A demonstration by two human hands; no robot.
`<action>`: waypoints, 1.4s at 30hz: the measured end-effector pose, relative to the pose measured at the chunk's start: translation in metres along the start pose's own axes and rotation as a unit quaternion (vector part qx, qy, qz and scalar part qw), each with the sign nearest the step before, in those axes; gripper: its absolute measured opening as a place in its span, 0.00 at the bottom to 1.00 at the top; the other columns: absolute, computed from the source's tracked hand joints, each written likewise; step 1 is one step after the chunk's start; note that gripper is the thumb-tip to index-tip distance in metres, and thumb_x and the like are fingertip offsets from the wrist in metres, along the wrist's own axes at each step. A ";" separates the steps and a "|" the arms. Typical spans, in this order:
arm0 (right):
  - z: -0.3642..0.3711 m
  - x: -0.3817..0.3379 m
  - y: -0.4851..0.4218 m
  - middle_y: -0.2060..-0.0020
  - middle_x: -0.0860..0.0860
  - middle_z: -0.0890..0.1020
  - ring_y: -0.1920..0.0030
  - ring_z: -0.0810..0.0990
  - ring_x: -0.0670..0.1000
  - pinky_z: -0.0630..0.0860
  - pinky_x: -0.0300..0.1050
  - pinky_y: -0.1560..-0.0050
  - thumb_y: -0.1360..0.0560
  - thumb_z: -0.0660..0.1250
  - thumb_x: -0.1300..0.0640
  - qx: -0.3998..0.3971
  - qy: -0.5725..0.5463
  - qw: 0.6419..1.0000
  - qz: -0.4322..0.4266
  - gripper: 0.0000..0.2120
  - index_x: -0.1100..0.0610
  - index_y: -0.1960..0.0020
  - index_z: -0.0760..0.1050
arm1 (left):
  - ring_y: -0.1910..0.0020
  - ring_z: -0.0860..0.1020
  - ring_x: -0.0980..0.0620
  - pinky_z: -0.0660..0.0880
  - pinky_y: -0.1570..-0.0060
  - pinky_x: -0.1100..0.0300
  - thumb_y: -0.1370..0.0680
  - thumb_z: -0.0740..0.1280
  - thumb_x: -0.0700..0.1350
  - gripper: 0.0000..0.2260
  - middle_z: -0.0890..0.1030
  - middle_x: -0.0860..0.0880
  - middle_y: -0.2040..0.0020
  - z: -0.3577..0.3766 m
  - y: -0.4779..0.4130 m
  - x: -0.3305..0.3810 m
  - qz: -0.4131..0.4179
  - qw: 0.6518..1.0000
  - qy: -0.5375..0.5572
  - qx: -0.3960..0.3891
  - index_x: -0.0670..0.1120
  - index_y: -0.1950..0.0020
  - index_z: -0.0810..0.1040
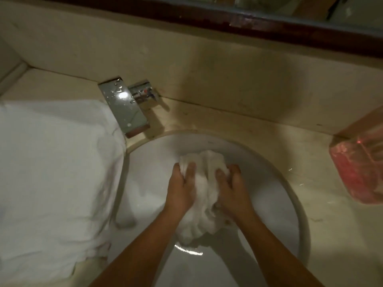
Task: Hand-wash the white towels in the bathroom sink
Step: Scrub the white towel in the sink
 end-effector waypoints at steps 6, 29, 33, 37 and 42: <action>-0.050 0.011 0.004 0.44 0.58 0.87 0.42 0.86 0.63 0.82 0.61 0.42 0.15 0.63 0.58 0.066 -0.332 0.936 0.093 0.10 0.54 0.38 0.82 | 0.59 0.85 0.60 0.78 0.62 0.69 0.13 0.60 0.52 0.15 0.87 0.50 0.55 -0.021 -0.002 0.042 -0.018 0.996 0.090 -0.006 0.46 0.43 0.83; -0.018 -0.063 0.046 0.55 0.46 0.83 0.59 0.82 0.41 0.77 0.34 0.59 0.13 0.60 0.47 0.086 -0.160 0.982 -0.046 0.10 0.48 0.47 0.76 | 0.64 0.82 0.58 0.75 0.64 0.67 0.13 0.53 0.57 0.25 0.84 0.48 0.61 0.021 0.027 0.082 0.045 0.998 0.010 0.038 0.46 0.57 0.82; -0.020 -0.073 0.035 0.54 0.43 0.82 0.55 0.81 0.37 0.75 0.34 0.55 0.13 0.61 0.48 0.064 -0.098 0.991 -0.065 0.08 0.48 0.47 0.76 | 0.59 0.83 0.50 0.78 0.57 0.57 0.13 0.52 0.57 0.25 0.85 0.46 0.59 0.021 0.027 0.092 0.097 0.994 -0.040 0.002 0.46 0.55 0.82; -0.020 -0.077 0.016 0.50 0.55 0.85 0.50 0.86 0.54 0.83 0.55 0.46 0.15 0.63 0.48 0.082 -0.178 0.980 0.010 0.09 0.51 0.48 0.79 | 0.61 0.81 0.55 0.74 0.61 0.64 0.13 0.53 0.56 0.22 0.82 0.53 0.63 0.029 0.030 0.099 0.091 0.994 -0.067 0.003 0.51 0.58 0.79; -0.022 -0.065 0.026 0.56 0.48 0.83 0.55 0.83 0.50 0.79 0.46 0.55 0.13 0.61 0.50 0.098 -0.178 0.979 0.027 0.09 0.50 0.50 0.77 | 0.56 0.84 0.46 0.79 0.52 0.52 0.13 0.54 0.58 0.26 0.85 0.45 0.58 0.034 0.029 0.087 0.058 0.997 -0.049 -0.011 0.43 0.53 0.84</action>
Point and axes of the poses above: each hand's wrist, its own y-axis away from the middle knuckle, its own z-axis out of the palm, x = y × z, the point moved 6 cm from there along -y, towards the middle knuckle
